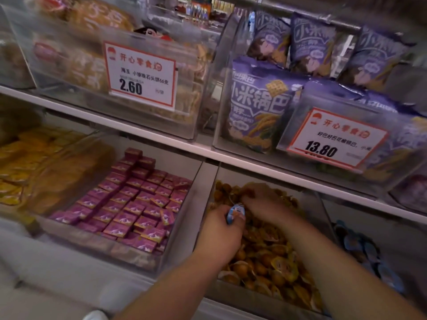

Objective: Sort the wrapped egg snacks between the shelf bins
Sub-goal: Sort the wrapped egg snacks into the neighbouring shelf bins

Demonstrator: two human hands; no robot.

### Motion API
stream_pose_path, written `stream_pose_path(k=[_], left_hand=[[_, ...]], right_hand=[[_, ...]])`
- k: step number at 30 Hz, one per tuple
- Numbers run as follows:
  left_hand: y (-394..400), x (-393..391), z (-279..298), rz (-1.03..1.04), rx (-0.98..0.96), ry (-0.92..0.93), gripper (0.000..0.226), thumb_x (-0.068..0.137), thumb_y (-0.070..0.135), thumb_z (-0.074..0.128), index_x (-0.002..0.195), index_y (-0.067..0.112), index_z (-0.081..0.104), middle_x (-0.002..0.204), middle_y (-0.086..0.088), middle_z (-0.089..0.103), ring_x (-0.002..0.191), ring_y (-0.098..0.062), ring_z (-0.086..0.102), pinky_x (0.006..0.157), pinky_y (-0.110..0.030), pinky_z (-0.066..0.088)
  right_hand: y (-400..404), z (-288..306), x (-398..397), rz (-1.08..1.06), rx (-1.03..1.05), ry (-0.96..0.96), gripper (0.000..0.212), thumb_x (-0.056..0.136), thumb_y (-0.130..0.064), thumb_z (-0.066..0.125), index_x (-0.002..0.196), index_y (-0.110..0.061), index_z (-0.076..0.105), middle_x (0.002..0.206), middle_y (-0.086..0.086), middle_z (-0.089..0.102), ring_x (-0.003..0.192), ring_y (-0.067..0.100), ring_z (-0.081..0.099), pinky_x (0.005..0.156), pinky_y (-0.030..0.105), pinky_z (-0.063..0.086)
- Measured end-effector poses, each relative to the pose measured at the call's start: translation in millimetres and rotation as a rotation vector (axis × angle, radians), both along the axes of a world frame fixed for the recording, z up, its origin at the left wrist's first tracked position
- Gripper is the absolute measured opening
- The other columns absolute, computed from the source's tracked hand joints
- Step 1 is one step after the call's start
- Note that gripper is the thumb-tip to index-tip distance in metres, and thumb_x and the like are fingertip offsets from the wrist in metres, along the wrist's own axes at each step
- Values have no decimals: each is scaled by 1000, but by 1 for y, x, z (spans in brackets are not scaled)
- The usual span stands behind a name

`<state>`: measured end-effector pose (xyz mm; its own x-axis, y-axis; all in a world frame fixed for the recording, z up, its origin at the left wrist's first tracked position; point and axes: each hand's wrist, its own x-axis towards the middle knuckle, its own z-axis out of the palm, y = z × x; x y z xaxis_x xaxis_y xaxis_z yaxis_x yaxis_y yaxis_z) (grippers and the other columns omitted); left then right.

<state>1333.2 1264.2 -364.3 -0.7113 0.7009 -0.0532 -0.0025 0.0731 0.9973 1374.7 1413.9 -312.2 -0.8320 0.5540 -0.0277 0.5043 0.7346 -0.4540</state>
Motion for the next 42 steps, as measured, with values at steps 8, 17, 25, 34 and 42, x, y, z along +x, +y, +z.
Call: stream_pose_path(k=[8,17,25,34,42], left_hand=[[1,-2,-3,-68,-39,-21,17,90,38,59,106,34,63,85,3,73,50,-3,57,43,-17,39],[5,-4,-2,-25,22,-90,14,82,43,56,94,48,59,88,5,72,60,-8,63,44,-22,42],[3,-2,2,7,66,-127,9,91,32,57,96,37,62,86,-5,71,52,-9,57,44,-22,40],[5,-3,3,11,89,-157,9,95,25,56,97,30,63,74,-1,70,48,-11,54,44,-24,39],[6,-3,5,28,67,-104,11,86,36,54,81,43,62,81,-12,70,51,-17,54,52,-33,41]], right_hand=[[9,-41,-23,136,159,-192,48,68,-68,38,102,-50,66,111,-24,66,103,8,60,79,22,43],[47,1,21,-146,67,-116,19,92,-25,59,106,-22,71,116,6,67,110,26,61,95,36,50],[13,-20,3,55,287,-523,49,89,-60,46,124,-28,58,134,10,46,124,32,44,96,42,43],[-18,-23,10,35,-49,-7,16,89,-27,66,102,-28,76,98,-6,75,88,9,68,75,26,55],[30,4,18,-354,-151,145,30,101,-18,47,126,-20,64,128,8,64,115,28,61,100,40,50]])
